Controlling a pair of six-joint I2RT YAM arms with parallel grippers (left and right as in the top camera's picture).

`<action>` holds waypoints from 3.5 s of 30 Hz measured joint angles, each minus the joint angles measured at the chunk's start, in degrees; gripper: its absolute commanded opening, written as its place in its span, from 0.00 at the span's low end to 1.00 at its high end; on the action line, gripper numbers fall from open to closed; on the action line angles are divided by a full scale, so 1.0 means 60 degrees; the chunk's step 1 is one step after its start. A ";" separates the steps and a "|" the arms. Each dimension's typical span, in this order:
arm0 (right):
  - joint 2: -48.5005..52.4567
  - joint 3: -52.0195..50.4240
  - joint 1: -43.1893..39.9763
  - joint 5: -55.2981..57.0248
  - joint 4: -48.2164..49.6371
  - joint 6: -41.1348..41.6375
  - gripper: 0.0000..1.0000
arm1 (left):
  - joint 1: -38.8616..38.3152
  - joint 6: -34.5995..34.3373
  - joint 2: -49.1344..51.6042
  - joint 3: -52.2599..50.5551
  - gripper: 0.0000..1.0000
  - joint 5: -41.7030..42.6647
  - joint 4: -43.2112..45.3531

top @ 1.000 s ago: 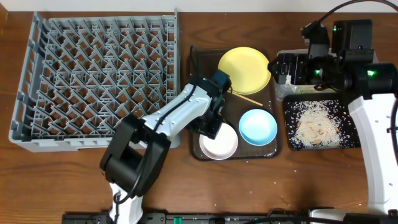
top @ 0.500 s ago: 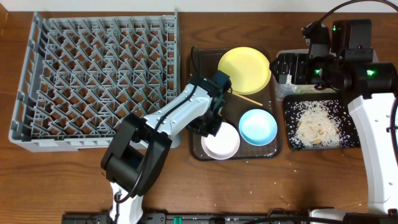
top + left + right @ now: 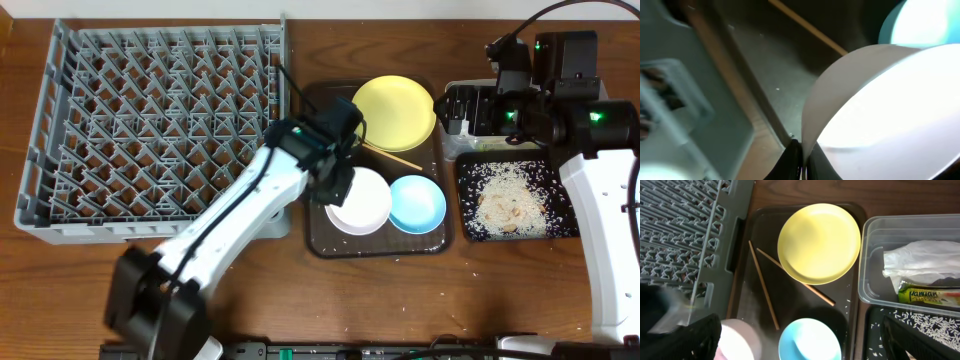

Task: Sort waste into correct bins and load items into the dishwasher
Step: 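Lift the pink bowl and carry it into the dish rack, then set the pink bowl upright in the rack's back row and release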

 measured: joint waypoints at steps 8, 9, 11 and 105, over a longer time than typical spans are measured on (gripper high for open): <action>0.0000 0.0000 0.0000 0.0004 0.0000 0.0004 0.99 | 0.0000 -0.0601 -0.0481 0.0000 0.07 -0.2703 0.0481; 0.0000 0.0000 0.0000 0.0004 0.0000 0.0000 0.99 | 0.0007 -0.0696 -0.0481 0.0000 0.08 -0.3326 0.0670; 0.0000 0.0000 0.0000 0.0000 -0.0004 0.0000 0.99 | 0.0040 -0.0874 -0.0481 0.0000 0.07 -0.4634 0.1191; -0.0004 -0.0018 0.0000 0.0004 0.0000 0.0004 0.99 | 0.1854 0.4685 0.3614 -0.0164 0.07 -1.4673 1.0091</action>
